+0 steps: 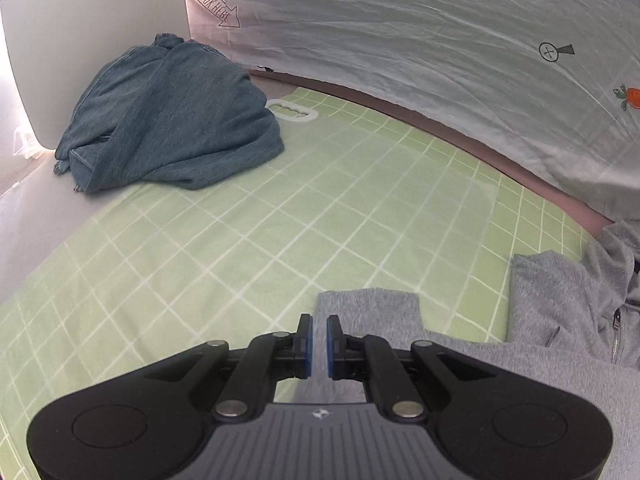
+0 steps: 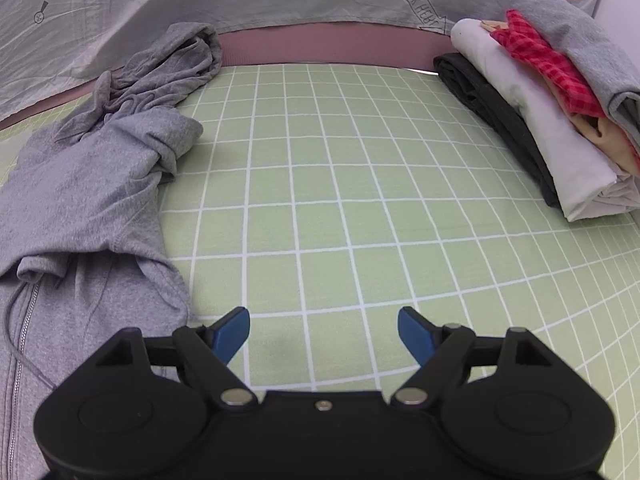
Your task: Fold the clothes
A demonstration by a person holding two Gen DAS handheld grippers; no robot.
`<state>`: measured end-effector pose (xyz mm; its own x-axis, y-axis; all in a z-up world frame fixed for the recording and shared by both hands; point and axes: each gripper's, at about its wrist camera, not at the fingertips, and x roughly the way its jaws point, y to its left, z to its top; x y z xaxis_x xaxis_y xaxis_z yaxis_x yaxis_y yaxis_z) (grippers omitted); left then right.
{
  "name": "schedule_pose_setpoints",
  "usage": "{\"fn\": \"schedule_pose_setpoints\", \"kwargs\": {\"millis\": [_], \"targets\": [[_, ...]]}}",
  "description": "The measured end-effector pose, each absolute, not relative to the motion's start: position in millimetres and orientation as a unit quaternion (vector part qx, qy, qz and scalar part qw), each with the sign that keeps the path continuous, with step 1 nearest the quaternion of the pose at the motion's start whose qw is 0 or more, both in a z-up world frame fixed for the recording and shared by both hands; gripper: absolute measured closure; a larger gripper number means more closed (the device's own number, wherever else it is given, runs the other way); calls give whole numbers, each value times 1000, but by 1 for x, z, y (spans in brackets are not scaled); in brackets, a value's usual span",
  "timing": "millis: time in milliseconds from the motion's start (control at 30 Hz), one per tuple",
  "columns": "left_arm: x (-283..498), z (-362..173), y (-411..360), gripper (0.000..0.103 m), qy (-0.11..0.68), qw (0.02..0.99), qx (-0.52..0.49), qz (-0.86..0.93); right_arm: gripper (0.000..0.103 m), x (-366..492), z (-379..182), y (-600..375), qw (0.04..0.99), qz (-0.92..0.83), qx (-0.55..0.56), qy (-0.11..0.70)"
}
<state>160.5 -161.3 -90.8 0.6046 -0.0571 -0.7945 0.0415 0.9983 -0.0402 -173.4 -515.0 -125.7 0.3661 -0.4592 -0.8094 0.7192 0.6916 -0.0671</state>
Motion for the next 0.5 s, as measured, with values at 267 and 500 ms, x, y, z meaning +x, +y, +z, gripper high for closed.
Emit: {"fn": "schedule_pose_setpoints", "kwargs": {"millis": [267,500], "targets": [[141,-97,-174,74,472,878,24,-78,18,-142,-112,-487,834,-342,166,400],[146,-106,-181,51,475,864,75,-146,16,-99,-122,-433,844,-331,201,372]]}}
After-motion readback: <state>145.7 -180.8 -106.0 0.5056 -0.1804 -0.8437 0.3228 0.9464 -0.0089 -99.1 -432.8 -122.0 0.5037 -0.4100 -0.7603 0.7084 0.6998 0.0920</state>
